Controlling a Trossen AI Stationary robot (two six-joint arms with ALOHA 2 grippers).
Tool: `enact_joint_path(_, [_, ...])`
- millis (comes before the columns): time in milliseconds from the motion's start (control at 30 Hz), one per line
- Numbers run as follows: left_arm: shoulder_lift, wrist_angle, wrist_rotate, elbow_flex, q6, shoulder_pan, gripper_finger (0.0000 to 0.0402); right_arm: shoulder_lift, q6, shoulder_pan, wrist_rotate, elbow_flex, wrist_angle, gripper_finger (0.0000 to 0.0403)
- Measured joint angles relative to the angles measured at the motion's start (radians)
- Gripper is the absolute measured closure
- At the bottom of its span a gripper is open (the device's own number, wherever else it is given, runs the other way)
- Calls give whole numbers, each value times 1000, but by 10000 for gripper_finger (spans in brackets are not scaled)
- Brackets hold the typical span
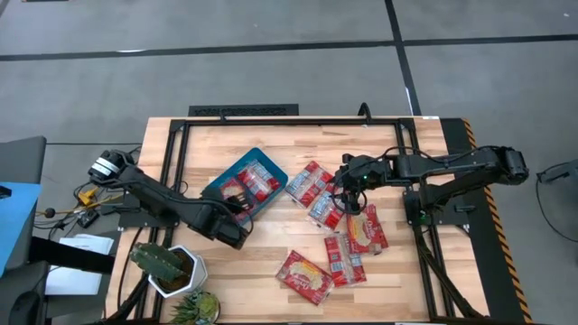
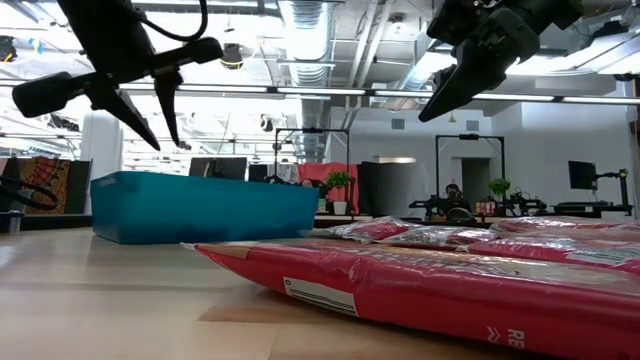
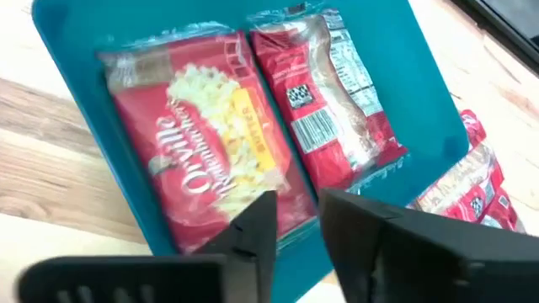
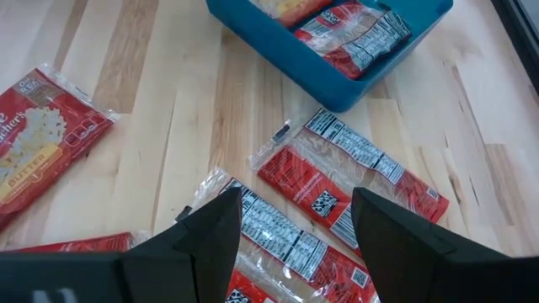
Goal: Sort popcorn bags into baskets
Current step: Put the red popcorn bag into the blue bin
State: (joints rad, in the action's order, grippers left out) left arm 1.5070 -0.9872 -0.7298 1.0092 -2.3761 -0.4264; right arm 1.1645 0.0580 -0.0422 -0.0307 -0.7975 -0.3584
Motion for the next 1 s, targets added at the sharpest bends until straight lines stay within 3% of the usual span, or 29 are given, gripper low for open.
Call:
enact_joint_path(167, [-2,26,-5,0,11,-13,260,0,3,0,1,0,0,154])
enact_joint_path(300, [-37,149,-57,0,60,-13,226,-1,3,0,2,0,-2,154])
enact_joint_path(467, [-74,519,-86,0,450,58,198,-18,3,0,2,-2,-17,154])
enact_joint_path(533, [-73,716,-55,0,645,106,192,-29,5,-2,-11,-1,-49,154])
enact_joint_path(700, [-48,1114,45,2,1024,247,190,-26,15,-67,-213,0,-107,154])
enact_joint_path(867, [20,1163,118,16,1123,352,201,31,37,-213,-162,0,-46,154])
enact_joint_path(1000, [89,1179,236,66,1167,400,204,129,42,-319,-128,-1,66,154])
